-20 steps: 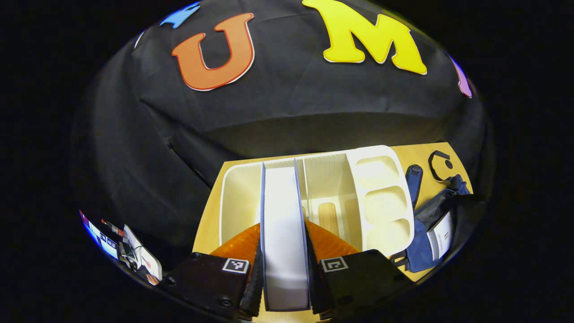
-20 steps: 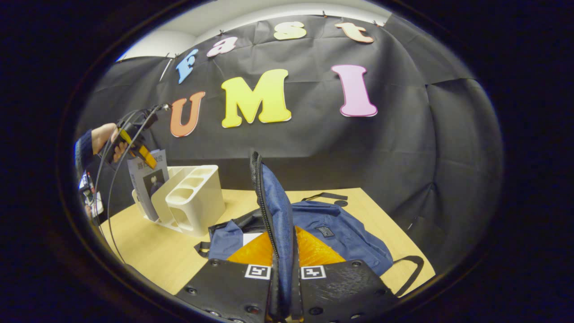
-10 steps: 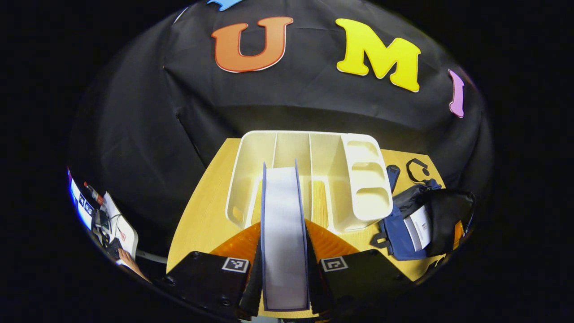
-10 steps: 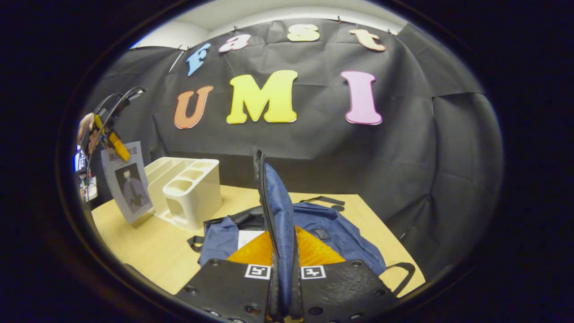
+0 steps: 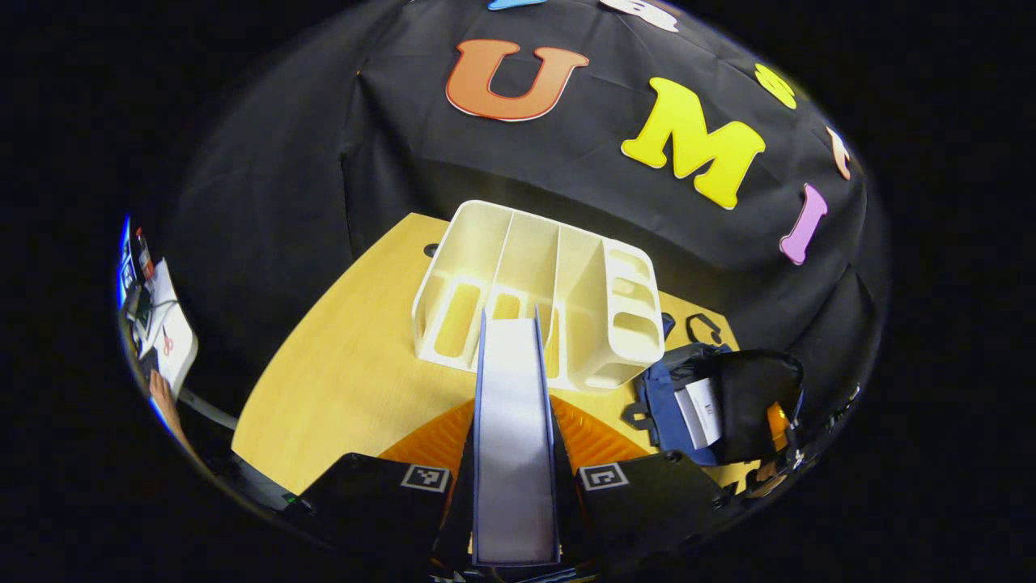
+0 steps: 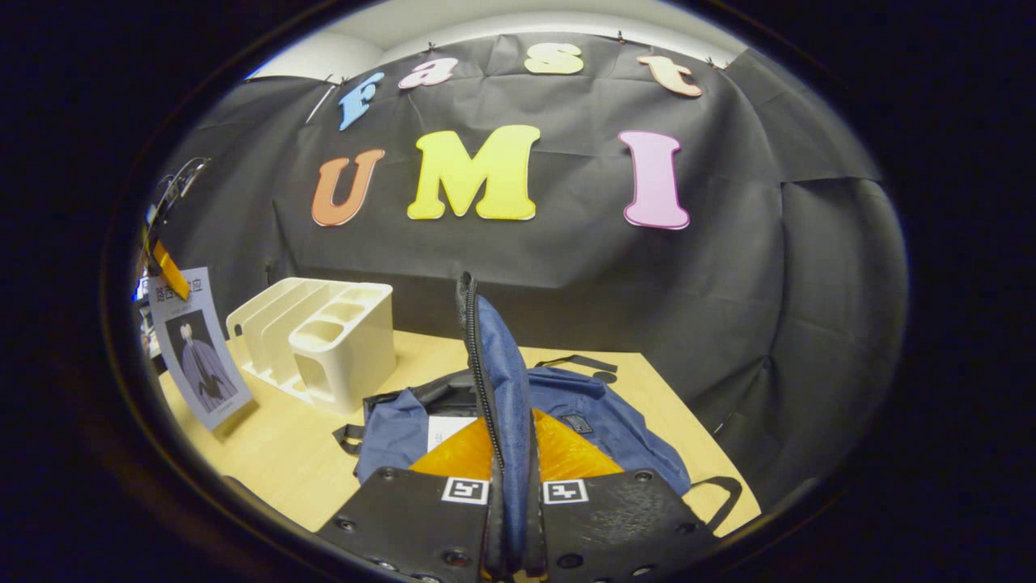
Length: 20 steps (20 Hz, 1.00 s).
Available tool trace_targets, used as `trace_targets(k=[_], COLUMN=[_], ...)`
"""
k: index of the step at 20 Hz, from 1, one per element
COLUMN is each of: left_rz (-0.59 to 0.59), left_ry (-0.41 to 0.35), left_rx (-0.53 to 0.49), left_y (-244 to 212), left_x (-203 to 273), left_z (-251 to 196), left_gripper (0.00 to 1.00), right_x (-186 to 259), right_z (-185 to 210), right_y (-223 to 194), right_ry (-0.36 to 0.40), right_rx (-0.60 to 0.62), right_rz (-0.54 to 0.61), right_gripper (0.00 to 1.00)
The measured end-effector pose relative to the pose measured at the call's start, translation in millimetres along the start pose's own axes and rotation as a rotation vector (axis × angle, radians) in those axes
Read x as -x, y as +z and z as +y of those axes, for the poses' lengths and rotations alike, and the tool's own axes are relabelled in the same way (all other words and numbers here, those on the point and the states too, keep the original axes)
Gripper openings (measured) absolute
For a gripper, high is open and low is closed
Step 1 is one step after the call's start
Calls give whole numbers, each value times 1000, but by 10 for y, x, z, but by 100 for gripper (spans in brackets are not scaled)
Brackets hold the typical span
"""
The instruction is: Open the schoolbag, grab two books from the bookshelf and put them into the schoolbag.
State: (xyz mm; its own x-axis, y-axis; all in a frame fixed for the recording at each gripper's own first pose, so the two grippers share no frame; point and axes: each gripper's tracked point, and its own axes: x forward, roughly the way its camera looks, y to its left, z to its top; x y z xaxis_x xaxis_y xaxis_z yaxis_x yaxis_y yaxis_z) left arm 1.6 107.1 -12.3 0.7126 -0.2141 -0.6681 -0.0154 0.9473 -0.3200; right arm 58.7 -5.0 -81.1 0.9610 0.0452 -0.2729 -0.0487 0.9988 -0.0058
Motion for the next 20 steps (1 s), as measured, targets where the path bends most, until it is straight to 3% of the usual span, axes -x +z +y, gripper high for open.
trace_targets(k=[6, 11, 12, 13, 18, 20], left_rz=[32, -45, -43, -58, -111, -136], left_ry=[-228, -432, -472, -494, -500, -480], left_rx=[218, 377, 391, 404, 568, 637], left_y=[-341, -445, -493, -534, -570, -583], left_x=[36, 3, -1, -61, -347, -514], left_z=[-277, -613, -720, -775, -804, -765], left_gripper=[44, 44, 44, 40, 48, 44], right_x=[-2, -15, -25, -31, -23, -39], right_z=[-43, -57, -79, -74, -67, -66], right_y=[56, 106, 95, 92, 200, 166], right_ry=[-21, -44, -57, -61, -79, -86], right_rx=[36, 36, 30, 21, 3, -11], right_rz=[-1, -9, -6, -2, -23, -21], right_gripper=[10, 7, 10, 10, 10, 10])
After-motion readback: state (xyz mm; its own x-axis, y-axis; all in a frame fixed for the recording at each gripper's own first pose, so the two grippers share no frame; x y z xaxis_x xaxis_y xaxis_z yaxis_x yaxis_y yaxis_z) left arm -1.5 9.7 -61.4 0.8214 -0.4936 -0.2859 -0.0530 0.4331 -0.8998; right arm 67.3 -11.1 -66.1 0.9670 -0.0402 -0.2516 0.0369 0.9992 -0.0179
